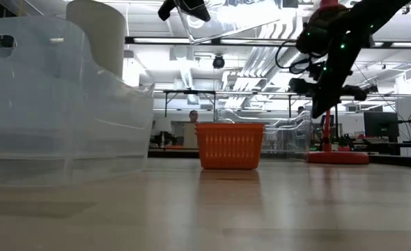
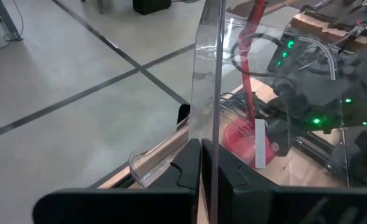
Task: Stack baskets by color
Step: Stack the bottom transparent bin on top of the top transparent bin
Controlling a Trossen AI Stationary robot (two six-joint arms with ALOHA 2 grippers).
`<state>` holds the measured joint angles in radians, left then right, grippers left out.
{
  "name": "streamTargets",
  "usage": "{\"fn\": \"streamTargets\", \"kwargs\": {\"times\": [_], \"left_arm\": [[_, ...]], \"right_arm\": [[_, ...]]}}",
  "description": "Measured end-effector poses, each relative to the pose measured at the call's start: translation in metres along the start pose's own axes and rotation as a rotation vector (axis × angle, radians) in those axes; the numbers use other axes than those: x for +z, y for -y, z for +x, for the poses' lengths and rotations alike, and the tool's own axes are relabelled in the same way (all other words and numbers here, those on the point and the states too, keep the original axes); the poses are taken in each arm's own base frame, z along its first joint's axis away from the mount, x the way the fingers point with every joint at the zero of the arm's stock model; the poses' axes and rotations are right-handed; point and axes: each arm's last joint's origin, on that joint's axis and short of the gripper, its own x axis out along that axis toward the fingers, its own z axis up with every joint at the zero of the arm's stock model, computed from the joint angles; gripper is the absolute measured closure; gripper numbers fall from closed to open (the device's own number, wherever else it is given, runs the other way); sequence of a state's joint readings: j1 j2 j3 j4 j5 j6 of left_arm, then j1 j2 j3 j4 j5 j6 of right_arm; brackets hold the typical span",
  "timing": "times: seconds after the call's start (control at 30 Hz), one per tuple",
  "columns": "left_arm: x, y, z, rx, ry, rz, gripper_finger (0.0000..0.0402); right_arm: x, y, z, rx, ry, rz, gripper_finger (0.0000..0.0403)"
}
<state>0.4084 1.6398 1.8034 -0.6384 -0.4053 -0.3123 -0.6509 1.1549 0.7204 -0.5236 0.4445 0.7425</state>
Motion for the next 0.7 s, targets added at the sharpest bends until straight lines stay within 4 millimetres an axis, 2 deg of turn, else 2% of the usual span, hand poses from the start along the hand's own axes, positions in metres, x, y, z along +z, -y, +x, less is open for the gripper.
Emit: {"fn": "streamTargets", "kwargs": {"times": [0.37,0.7], "left_arm": [[0.000,0.000,0.000,0.004,-0.003,0.006,0.0401],[-0.004,-0.008,0.002,0.047,-0.056,0.082,0.0401]], "right_arm": [[0.002,-0.015,0.015,0.142,-0.033,-0.069,0.0403],[-0.002,-0.045,0.028,0.343,-0.015,-0.084,0.0403]]}}
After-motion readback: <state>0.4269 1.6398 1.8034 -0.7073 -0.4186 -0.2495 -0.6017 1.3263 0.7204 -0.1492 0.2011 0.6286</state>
